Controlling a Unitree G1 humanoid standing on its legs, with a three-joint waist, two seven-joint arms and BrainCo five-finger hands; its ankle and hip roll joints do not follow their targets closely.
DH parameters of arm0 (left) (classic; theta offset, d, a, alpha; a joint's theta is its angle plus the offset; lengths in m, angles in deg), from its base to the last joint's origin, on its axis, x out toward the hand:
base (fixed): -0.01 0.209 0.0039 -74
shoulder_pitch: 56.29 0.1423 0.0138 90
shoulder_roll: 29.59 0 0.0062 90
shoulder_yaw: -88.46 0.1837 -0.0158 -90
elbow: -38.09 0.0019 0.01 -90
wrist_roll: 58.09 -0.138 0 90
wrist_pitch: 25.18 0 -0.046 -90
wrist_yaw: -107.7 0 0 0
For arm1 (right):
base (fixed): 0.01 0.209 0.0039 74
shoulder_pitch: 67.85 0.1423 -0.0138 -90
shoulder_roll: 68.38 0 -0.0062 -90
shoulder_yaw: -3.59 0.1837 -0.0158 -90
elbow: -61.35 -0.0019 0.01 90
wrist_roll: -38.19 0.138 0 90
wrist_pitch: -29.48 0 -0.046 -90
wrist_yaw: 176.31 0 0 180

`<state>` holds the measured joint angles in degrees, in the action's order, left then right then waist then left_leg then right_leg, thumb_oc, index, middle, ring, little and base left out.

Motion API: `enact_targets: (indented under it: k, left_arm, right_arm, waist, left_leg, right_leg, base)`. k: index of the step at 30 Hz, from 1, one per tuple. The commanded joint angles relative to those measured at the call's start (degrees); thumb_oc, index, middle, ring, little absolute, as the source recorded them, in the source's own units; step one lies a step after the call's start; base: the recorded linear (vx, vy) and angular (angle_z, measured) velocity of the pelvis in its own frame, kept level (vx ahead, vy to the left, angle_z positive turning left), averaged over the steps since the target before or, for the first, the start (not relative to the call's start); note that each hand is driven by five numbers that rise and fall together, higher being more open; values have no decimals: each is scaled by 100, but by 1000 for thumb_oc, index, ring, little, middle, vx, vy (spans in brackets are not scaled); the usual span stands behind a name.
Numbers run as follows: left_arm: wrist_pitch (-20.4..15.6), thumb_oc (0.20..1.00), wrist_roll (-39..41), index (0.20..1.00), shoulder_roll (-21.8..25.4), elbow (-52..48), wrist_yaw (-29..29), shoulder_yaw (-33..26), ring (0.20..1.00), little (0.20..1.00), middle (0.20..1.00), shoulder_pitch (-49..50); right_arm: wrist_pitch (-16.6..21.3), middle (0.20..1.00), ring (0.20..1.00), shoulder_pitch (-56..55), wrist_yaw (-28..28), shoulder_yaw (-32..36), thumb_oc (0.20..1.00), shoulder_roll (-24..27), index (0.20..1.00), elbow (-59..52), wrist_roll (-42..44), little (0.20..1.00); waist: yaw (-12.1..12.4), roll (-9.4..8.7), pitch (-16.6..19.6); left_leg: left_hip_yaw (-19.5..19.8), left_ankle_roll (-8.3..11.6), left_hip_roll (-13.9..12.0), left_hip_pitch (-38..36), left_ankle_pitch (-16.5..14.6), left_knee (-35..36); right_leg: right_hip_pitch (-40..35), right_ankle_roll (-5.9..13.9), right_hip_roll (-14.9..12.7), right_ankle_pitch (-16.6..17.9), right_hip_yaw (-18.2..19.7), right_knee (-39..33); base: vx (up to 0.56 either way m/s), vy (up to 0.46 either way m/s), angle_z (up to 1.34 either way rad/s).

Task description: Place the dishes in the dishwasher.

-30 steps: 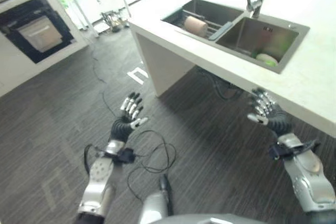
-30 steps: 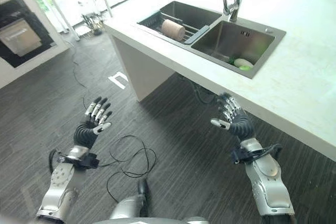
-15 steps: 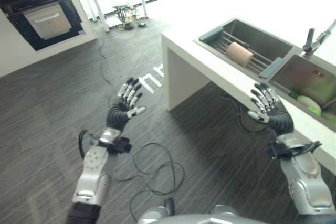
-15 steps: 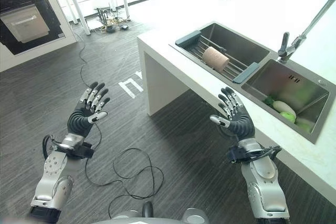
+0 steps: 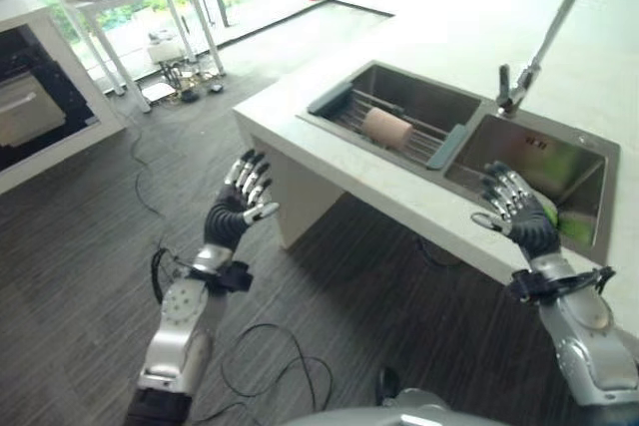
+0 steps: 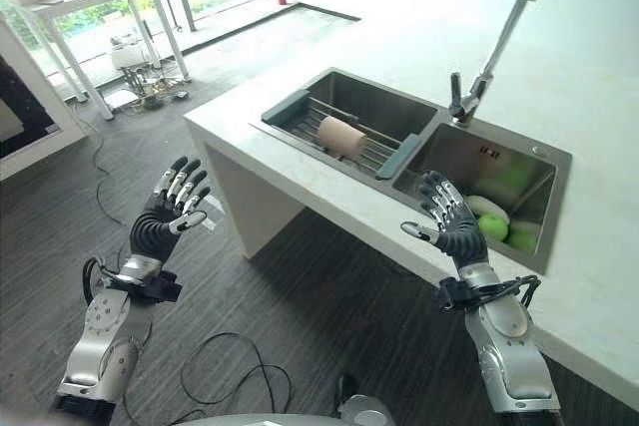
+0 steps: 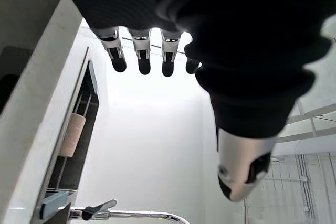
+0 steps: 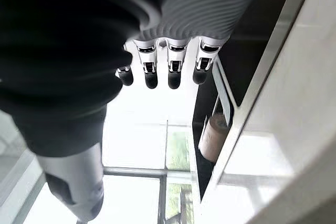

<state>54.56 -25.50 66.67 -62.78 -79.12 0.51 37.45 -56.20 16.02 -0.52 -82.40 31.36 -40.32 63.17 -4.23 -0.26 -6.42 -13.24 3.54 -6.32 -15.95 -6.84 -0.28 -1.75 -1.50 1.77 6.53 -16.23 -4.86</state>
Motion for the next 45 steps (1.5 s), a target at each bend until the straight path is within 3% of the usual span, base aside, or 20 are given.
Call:
enact_targets:
  k: [1, 2, 3, 7, 8, 9, 10, 14, 19, 21, 24, 25, 27, 29, 31, 34, 40, 41, 42, 45]
  left_arm:
    - [-410, 1000, 106, 1000, 208, -262, 2, -163, 1000, 1000, 1000, -145]
    - [-429, 1000, 116, 1000, 211, -273, 13, -160, 1000, 1000, 1000, -135]
    - [-501, 1000, 245, 1000, 211, -331, 41, -189, 1000, 1000, 1000, -75]
    - [-578, 1000, 312, 1000, 132, -432, 32, -238, 1000, 1000, 1000, 56]
    - [-659, 1000, 430, 1000, 170, -521, -149, -342, 1000, 1000, 1000, 161]
    - [-928, 1000, 548, 1000, 208, -669, -275, -501, 1000, 1000, 1000, 247]
    - [-1022, 1000, 666, 1000, 176, -718, -264, -547, 1000, 1000, 1000, 266]
    - [-1100, 1000, 870, 1000, 97, -768, -358, -713, 1000, 1000, 1000, 359]
    - [-1069, 1000, 942, 1000, 176, -813, -397, -814, 1000, 1000, 1000, 242]
    - [-968, 1000, 945, 1000, 234, -808, -557, -912, 1000, 1000, 1000, 25]
    - [-783, 1000, 940, 1000, 222, -880, -537, -1008, 1000, 1000, 1000, 7]
    - [-771, 1000, 919, 1000, 231, -903, -514, -1021, 1000, 1000, 1000, 15]
    - [-826, 1000, 850, 1000, 241, -948, -418, -1094, 1000, 1000, 1000, 77]
    - [-832, 1000, 793, 1000, 265, -998, -263, -1132, 1000, 1000, 1000, 72]
    - [-743, 1000, 882, 1000, 260, -948, -299, -1070, 1000, 1000, 1000, -66]
    - [-853, 1000, 742, 1000, 175, -922, -300, -906, 1000, 1000, 1000, -114]
    - [-883, 1000, 650, 1000, 125, -821, -279, -802, 1000, 1000, 1000, -26]
    - [-740, 1000, 731, 1000, 177, -883, -192, -779, 1000, 1000, 1000, -16]
    - [-681, 1000, 794, 1000, 150, -922, -298, -741, 1000, 1000, 1000, 5]
    - [-351, 1000, 1058, 1000, 147, -935, -285, -749, 1000, 1000, 1000, 29]
  right_arm:
    - [443, 1000, 1000, 227, 74, 297, 1000, 80, 1000, -260, 266, 1000]
    - [453, 1000, 1000, 199, 61, 326, 1000, 93, 1000, -278, 275, 1000]
    - [515, 1000, 1000, 131, -6, 451, 1000, 202, 1000, -295, 348, 1000]
    - [565, 1000, 1000, 113, -58, 506, 1000, 210, 1000, -297, 354, 1000]
    - [525, 1000, 1000, 152, -29, 512, 1000, 217, 1000, -287, 349, 1000]
    - [463, 1000, 1000, 49, -147, 598, 1000, 254, 1000, -288, 241, 1000]
    - [429, 1000, 1000, 26, -165, 669, 1000, 303, 1000, -270, 262, 1000]
    - [406, 1000, 1000, -5, -197, 898, 1000, 370, 1000, -292, 271, 1000]
    - [389, 1000, 1000, -79, -119, 1156, 1000, 375, 1000, -399, 483, 1000]
    - [418, 1000, 1000, -191, -99, 1210, 1000, 185, 1000, -466, 369, 1000]
    - [319, 1000, 1000, -223, -56, 1224, 1000, 127, 1000, -509, 377, 1000]
    - [323, 1000, 1000, -199, -69, 1196, 1000, 82, 1000, -499, 354, 1000]
    - [275, 1000, 1000, -27, -168, 1035, 1000, 15, 1000, -439, 257, 1000]
    - [195, 1000, 1000, 152, -185, 909, 1000, 57, 1000, -386, 233, 1000]
    - [130, 1000, 1000, 269, 5, 844, 1000, 169, 1000, -322, 193, 1000]
    - [178, 1000, 1000, 254, 55, 772, 1000, 180, 1000, -329, 157, 1000]
    - [215, 1000, 1000, 166, 42, 713, 1000, 152, 1000, -320, 231, 1000]
    - [120, 1000, 1000, 186, 54, 721, 1000, 237, 1000, -323, 214, 1000]
    - [136, 1000, 1000, 166, 1, 747, 1000, 295, 1000, -330, 130, 1000]
    - [127, 1000, 1000, 236, -32, 785, 1000, 385, 1000, -334, 137, 1000]
  waist:
    - [-205, -104, 89]
    - [-219, -105, 89]
    - [-262, -144, 37]
    - [-225, -213, -67]
    - [-198, -182, -68]
    - [-126, -4, 0]
    - [-80, 46, 15]
    - [-38, 125, -47]
    - [-1, 49, -28]
    - [62, -89, 15]
    - [129, -160, 74]
    - [167, -175, 81]
    - [404, -206, 108]
    - [502, -210, 129]
    - [445, -237, 175]
    - [365, -273, 205]
    - [223, -192, 257]
    - [175, -243, 140]
    - [204, -284, 3]
    - [175, -264, -13]
  left_leg:
    - [-159, -169, 255, 459, 419, -69]
    - [-181, -109, 178, 554, 479, -288]
    - [-151, 139, -119, 988, 915, -1514]
    - [154, 157, -250, 1775, 1038, -2743]
    - [131, 74, -313, 1726, 1008, -1914]
    - [714, 168, -327, 1319, 1296, 204]
    - [897, 293, -492, 1359, 1490, 528]
    - [1156, 364, -719, 1556, 1572, 528]
    - [1071, 226, -346, 1326, 1082, 497]
    - [1083, 18, -18, 1285, 907, 528]
    - [1038, -142, 161, 1270, 789, 509]
    - [983, -175, 191, 1254, 763, 513]
    - [699, -193, 220, 1203, 644, 528]
    - [571, -210, 209, 1197, 624, 528]
    - [639, -263, 336, 1176, 625, 528]
    - [682, -269, 484, 1134, 626, 528]
    - [421, -206, 493, 941, 639, 528]
    - [219, 21, 453, 1271, 698, -513]
    - [533, 198, 308, 1807, 966, -1449]
    - [434, 223, -119, 1696, 957, -662]
  right_leg:
    - [-28, 558, -263, -458, 454, 436]
    - [-33, 515, -237, -476, 473, 434]
    - [-100, 310, -163, -562, 622, 441]
    - [-163, 152, -128, -662, 909, 556]
    - [-240, 237, -83, -721, 1097, 540]
    - [-435, 395, -67, -881, 1457, 450]
    - [-563, 412, -123, -916, 1571, 334]
    - [-594, 419, -276, -1136, 1692, 521]
    - [-497, 830, -811, -996, 1560, 674]
    - [-368, 1091, -1116, -719, 1483, 741]
    - [-305, 1149, -1266, -572, 1417, 831]
    - [-267, 1160, -1299, -496, 1315, 891]
    - [-255, 1207, -1438, -416, 490, 1039]
    - [-224, 1209, -1294, -491, 214, 1071]
    - [-165, 952, -671, -794, 631, 1040]
    - [-185, 758, -376, -788, 825, 650]
    - [-381, 638, -286, -644, 832, 190]
    - [-488, 522, -288, -606, 909, 109]
    - [-496, 417, -310, -569, 981, 141]
    - [-522, 493, -360, -570, 902, 39]
  base:
    - [112, -248, -18]
    - [128, -375, -16]
    - [107, -333, -23]
    - [121, -169, -50]
    - [516, 340, -90]
    - [649, 540, -81]
    - [576, 608, -75]
    - [219, 403, -107]
    - [143, 504, -50]
    - [143, 526, -20]
    - [83, 366, -11]
    - [62, 360, -25]
    - [4, 264, -42]
    - [-23, 139, -106]
    - [63, 124, -50]
    - [66, -31, 6]
    - [52, -175, 20]
    - [-39, -187, 26]
    - [-65, -133, 21]
    - [-19, 79, 9]
